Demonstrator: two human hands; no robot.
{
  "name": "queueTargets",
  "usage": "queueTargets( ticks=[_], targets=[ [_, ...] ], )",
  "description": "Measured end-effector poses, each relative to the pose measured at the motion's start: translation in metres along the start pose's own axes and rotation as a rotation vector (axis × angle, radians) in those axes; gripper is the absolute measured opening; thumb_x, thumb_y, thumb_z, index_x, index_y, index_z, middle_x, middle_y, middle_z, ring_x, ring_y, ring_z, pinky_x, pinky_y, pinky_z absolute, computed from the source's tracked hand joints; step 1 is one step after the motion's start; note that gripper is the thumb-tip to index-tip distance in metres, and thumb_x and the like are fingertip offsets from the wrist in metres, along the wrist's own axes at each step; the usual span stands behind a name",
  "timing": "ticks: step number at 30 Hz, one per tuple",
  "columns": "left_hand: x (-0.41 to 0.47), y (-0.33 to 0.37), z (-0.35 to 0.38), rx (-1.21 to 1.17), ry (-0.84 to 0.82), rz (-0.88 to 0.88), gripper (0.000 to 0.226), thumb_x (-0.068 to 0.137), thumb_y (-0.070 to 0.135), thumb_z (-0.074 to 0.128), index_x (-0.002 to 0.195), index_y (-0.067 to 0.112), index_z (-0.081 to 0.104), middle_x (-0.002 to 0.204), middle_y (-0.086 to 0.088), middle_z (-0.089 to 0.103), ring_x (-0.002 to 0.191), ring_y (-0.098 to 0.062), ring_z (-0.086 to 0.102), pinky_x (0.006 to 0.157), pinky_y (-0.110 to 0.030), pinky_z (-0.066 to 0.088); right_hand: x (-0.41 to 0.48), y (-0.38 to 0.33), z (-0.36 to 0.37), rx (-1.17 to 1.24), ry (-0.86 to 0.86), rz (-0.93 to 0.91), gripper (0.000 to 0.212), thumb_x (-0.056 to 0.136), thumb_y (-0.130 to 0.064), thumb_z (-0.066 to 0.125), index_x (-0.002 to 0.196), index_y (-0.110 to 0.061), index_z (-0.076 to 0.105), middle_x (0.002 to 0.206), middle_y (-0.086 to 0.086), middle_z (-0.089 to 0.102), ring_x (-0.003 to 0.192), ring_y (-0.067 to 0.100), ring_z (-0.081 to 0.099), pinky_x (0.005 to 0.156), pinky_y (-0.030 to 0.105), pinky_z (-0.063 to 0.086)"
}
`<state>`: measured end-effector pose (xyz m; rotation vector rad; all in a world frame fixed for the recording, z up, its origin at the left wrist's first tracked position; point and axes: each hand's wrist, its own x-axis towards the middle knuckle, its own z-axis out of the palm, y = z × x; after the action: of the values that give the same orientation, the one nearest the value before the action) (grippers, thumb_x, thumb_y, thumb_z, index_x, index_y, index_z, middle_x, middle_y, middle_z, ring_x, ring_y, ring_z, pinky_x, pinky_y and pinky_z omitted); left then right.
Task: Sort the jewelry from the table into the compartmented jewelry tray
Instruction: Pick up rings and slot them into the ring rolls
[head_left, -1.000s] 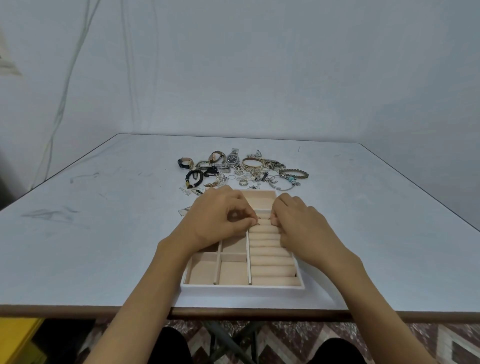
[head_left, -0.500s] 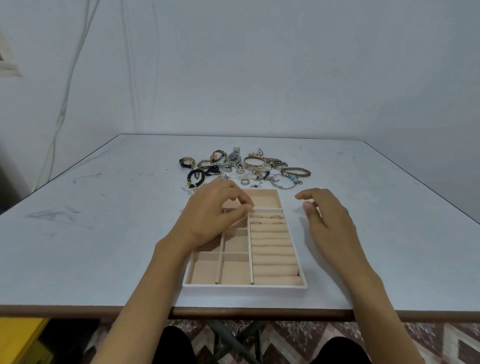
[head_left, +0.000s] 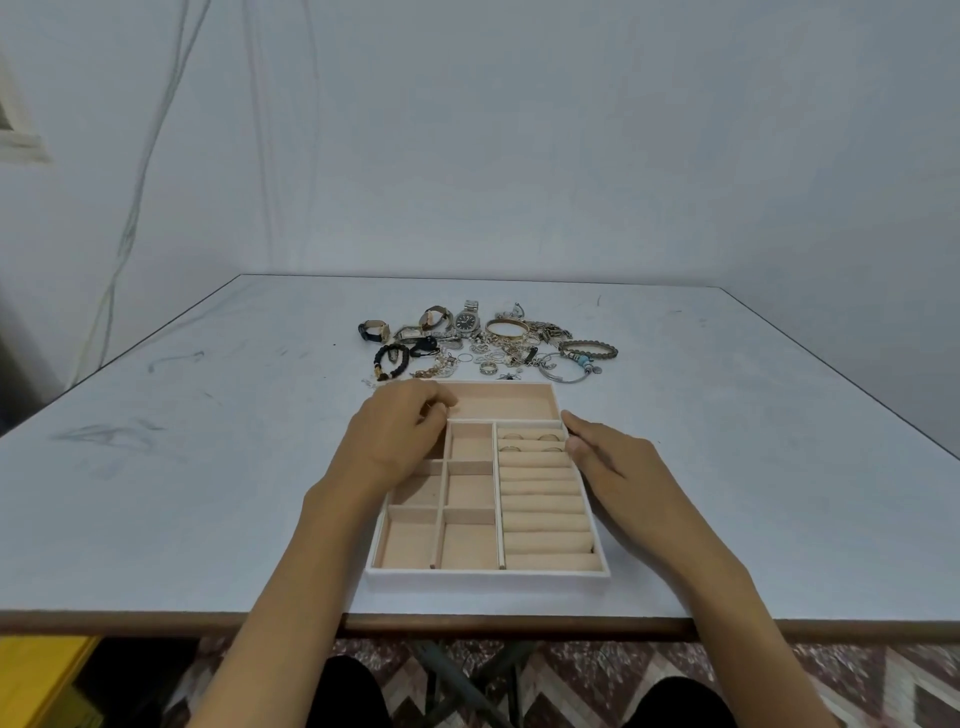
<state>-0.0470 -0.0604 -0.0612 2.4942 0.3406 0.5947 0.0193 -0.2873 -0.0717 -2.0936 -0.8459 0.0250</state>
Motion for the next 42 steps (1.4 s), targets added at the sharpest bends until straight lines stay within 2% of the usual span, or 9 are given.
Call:
queueTargets(
  ticks=[4, 8, 15, 19, 21, 24, 34, 39, 42],
  targets=[
    [-0.001, 0.001, -0.001, 0.012, 0.006, -0.014, 0.025, 0.092, 0.010, 0.048, 0.083, 0.023, 0.067, 0.068, 0.018, 0.054, 0.063, -0.004, 0.048, 0.057, -0.024, 0.035, 0.000, 0.001, 0.000, -0.024, -0.001, 0.008, 0.037, 0.101, -0.032, 0.041, 0.136, -0.028, 0.052, 0.116, -0.016, 0.063, 0.107, 0.003, 0.057, 0.096, 0.030, 0.046],
    [-0.002, 0.001, -0.001, 0.011, 0.019, -0.017, 0.024, 0.089, 0.011, 0.049, 0.081, 0.021, 0.068, 0.068, 0.015, 0.057, 0.063, -0.006, 0.051, 0.060, -0.026, 0.039, 0.001, 0.002, 0.000, -0.046, 0.000, 0.009, 0.038, 0.101, -0.032, 0.041, 0.137, -0.028, 0.051, 0.115, -0.011, 0.065, 0.106, 0.007, 0.059, 0.096, 0.034, 0.047],
    [-0.001, 0.001, -0.001, 0.030, 0.006, -0.030, 0.023, 0.089, 0.013, 0.049, 0.082, 0.021, 0.069, 0.072, 0.011, 0.061, 0.068, -0.010, 0.054, 0.062, -0.027, 0.041, 0.000, 0.001, -0.001, -0.053, -0.007, 0.012, 0.038, 0.101, -0.032, 0.042, 0.138, -0.029, 0.050, 0.107, -0.021, 0.060, 0.104, 0.003, 0.057, 0.097, 0.032, 0.047],
    [-0.001, 0.003, -0.003, 0.027, -0.002, -0.037, 0.023, 0.089, 0.015, 0.050, 0.082, 0.024, 0.069, 0.067, 0.016, 0.059, 0.066, -0.004, 0.052, 0.057, -0.023, 0.036, 0.001, -0.003, -0.005, 0.074, 0.003, 0.028, 0.028, 0.099, -0.027, 0.049, 0.112, -0.048, 0.061, 0.094, -0.038, 0.062, 0.099, -0.014, 0.057, 0.089, 0.013, 0.044],
    [0.001, 0.005, -0.005, 0.010, 0.007, -0.043, 0.022, 0.089, 0.017, 0.051, 0.081, 0.028, 0.068, 0.063, 0.016, 0.057, 0.064, -0.002, 0.051, 0.055, -0.023, 0.032, 0.008, -0.004, -0.010, 0.071, 0.039, 0.048, 0.024, 0.096, -0.029, 0.052, 0.111, -0.045, 0.062, 0.092, -0.032, 0.064, 0.094, -0.017, 0.055, 0.080, 0.008, 0.040],
    [0.012, 0.003, -0.010, 0.031, 0.035, -0.069, 0.019, 0.090, 0.021, 0.053, 0.082, 0.030, 0.068, 0.068, 0.014, 0.058, 0.067, -0.005, 0.051, 0.055, -0.023, 0.032, 0.029, -0.003, -0.019, 0.003, 0.066, 0.077, 0.027, 0.092, -0.030, 0.058, 0.118, -0.029, 0.064, 0.100, -0.015, 0.064, 0.094, 0.000, 0.059, 0.088, 0.026, 0.047],
    [0.095, -0.015, 0.005, 0.120, 0.017, -0.119, 0.015, 0.088, 0.023, 0.056, 0.096, 0.026, 0.068, 0.094, 0.006, 0.066, 0.095, -0.019, 0.060, 0.075, -0.031, 0.046, 0.126, -0.004, -0.011, -0.133, -0.003, 0.074, 0.011, 0.085, -0.021, 0.064, 0.092, -0.027, 0.070, 0.098, -0.003, 0.069, 0.092, 0.016, 0.063, 0.086, 0.038, 0.052],
    [0.121, -0.022, 0.021, 0.314, -0.025, -0.044, 0.020, 0.091, 0.033, 0.055, 0.107, 0.031, 0.066, 0.112, -0.001, 0.064, 0.113, -0.026, 0.051, 0.094, -0.041, 0.039, 0.155, 0.003, 0.003, -0.219, 0.046, 0.076, 0.014, 0.084, -0.019, 0.064, 0.093, -0.027, 0.072, 0.107, -0.003, 0.066, 0.089, 0.013, 0.057, 0.063, 0.024, 0.037],
    [0.128, -0.025, 0.026, 0.434, -0.107, -0.001, 0.025, 0.093, 0.042, 0.052, 0.114, 0.035, 0.064, 0.122, -0.005, 0.056, 0.120, -0.027, 0.045, 0.100, -0.043, 0.033, 0.169, 0.007, 0.011, -0.240, 0.080, 0.077, 0.016, 0.086, -0.018, 0.063, 0.097, -0.024, 0.072, 0.112, 0.000, 0.067, 0.100, 0.016, 0.059, 0.067, 0.025, 0.037]
  ],
)
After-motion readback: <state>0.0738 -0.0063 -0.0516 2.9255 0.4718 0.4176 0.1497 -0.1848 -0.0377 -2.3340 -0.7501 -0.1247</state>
